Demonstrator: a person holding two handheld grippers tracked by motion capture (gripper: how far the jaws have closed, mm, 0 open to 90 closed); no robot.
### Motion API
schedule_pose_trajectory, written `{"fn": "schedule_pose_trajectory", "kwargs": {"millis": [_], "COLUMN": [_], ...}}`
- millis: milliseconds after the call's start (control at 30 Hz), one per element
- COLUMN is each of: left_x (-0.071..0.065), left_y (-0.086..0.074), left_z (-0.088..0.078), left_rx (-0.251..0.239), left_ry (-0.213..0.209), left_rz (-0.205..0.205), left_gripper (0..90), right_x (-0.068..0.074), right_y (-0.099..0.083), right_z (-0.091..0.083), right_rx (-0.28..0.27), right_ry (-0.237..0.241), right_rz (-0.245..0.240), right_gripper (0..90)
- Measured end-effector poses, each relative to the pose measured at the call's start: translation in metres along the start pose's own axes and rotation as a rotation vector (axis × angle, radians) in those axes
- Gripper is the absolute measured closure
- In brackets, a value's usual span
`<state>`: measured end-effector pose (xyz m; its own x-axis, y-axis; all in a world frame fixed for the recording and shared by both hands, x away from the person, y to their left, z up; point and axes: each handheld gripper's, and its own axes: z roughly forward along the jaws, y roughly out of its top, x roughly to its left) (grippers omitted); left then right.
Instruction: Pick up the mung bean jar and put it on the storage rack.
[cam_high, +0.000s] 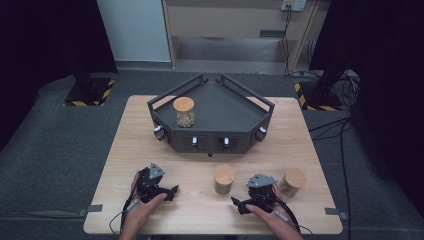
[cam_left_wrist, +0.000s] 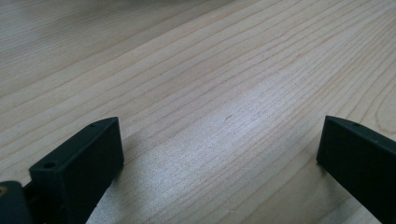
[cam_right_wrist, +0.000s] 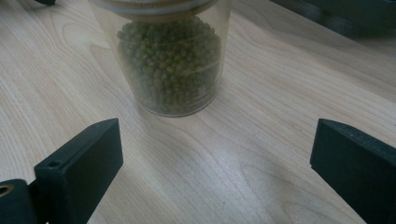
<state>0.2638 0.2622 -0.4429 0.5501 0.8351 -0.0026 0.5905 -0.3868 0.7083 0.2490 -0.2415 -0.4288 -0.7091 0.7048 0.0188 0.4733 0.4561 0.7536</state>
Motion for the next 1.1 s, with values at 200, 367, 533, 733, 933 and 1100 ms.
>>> {"fn": "schedule_pose_trajectory", "kwargs": {"millis": [200, 367, 533, 733, 933, 1100], "left_x": [0.002, 0.002, 0.002, 0.002, 0.002, 0.002], "left_y": [0.000, 0.000, 0.000, 0.000, 0.000, 0.000], "left_z": [0.000, 0.000, 0.000, 0.000, 0.000, 0.000], "left_rx": [0.000, 0.000, 0.000, 0.000, 0.000, 0.000], "left_ry": [-0.006, -0.005, -0.005, -0.005, -0.005, -0.005], "left_rz": [0.006, 0.006, 0.006, 0.006, 0.006, 0.006], "left_gripper": [0.0, 0.0, 0.0, 0.0, 0.0, 0.0], "right_x": [0.001, 0.005, 0.006, 0.008, 0.010, 0.013], "right_y": [0.002, 0.006, 0.012, 0.019, 0.025, 0.029], "right_z": [0.002, 0.005, 0.006, 0.008, 0.011, 0.013], "right_rx": [-0.009, -0.012, -0.023, -0.040, -0.046, -0.043], "right_ry": [0.009, 0.017, 0.025, 0.035, 0.040, 0.041], "right_rz": [0.004, -0.005, -0.012, -0.021, -0.026, -0.036], "right_gripper": [2.6, 2.6, 2.6, 2.6, 2.5, 2.6]}}
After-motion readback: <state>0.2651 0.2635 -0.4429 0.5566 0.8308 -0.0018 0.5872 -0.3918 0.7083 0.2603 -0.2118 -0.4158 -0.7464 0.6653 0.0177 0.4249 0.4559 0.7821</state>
